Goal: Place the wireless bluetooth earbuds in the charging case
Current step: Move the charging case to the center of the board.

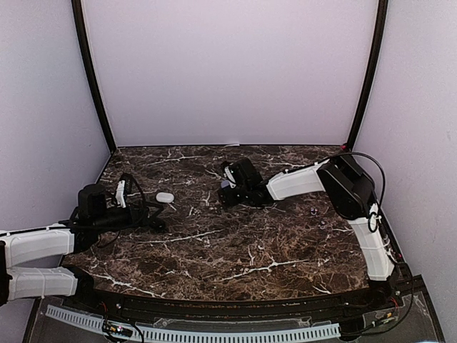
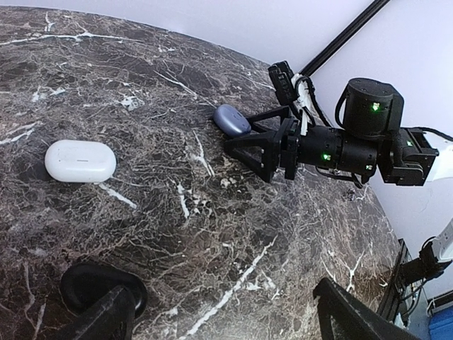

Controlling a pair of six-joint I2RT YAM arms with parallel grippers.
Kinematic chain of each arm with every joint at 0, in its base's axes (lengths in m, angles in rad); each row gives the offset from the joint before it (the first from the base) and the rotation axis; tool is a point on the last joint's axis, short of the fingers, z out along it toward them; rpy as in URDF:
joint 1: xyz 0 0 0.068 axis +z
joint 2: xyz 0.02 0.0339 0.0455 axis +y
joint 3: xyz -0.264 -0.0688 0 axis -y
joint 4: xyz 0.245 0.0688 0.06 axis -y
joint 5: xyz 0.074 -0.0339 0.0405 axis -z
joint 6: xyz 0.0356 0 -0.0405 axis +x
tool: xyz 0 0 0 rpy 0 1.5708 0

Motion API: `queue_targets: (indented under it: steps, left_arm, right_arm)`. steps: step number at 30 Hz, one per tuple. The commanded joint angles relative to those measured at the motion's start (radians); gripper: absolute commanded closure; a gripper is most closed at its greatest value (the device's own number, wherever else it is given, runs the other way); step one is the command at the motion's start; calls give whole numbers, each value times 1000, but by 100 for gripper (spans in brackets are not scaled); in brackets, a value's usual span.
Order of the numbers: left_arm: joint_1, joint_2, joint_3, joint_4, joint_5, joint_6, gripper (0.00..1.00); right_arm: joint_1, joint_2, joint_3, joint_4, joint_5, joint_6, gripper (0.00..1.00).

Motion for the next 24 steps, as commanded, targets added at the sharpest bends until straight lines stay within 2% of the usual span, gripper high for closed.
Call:
queue_targets:
  steps: [1, 2, 7, 13, 19, 24]
  left_arm:
    - [4, -14, -20, 32, 17, 5, 8]
    - [4, -14, -20, 33, 17, 6, 8]
    - [4, -11, -20, 30, 16, 7, 9]
    - [4, -6, -19, 35, 22, 4, 9]
    - [5, -5, -17, 31, 24, 4, 9]
    - [4, 1, -18, 37, 33, 0, 9]
  right_arm:
    - [6, 95, 84, -24, 33, -24, 16]
    - [6, 109, 101, -31, 35, -25, 20]
    - [8, 121, 116, -23, 30, -33, 29]
    - [8, 103, 80, 8, 22, -31, 56]
    - [19, 2, -81, 136, 25, -51, 60]
    - [48, -125, -290, 267, 40, -65, 64]
